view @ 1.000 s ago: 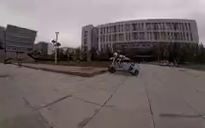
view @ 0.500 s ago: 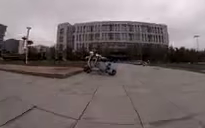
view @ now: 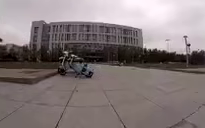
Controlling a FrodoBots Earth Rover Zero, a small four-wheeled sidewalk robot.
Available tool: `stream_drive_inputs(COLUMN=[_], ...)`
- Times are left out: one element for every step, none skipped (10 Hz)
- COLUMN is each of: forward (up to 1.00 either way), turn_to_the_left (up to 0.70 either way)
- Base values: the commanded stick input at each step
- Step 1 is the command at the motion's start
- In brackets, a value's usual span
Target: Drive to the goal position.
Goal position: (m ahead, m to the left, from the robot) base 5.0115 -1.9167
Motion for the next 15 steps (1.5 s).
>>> stream_drive_inputs(forward=[0.70,0.70,0.70,0.70,0.70,0.70,0.70,0.70,0.70,0.70,0.70,0.70,0.70,0.70,0.70], turn_to_the_left=[0.00,0.00,0.00,0.12,0.27,0.35,0.35,0.35,0.34,0.30,0.26,0.21,0.17,0.13,0.09])
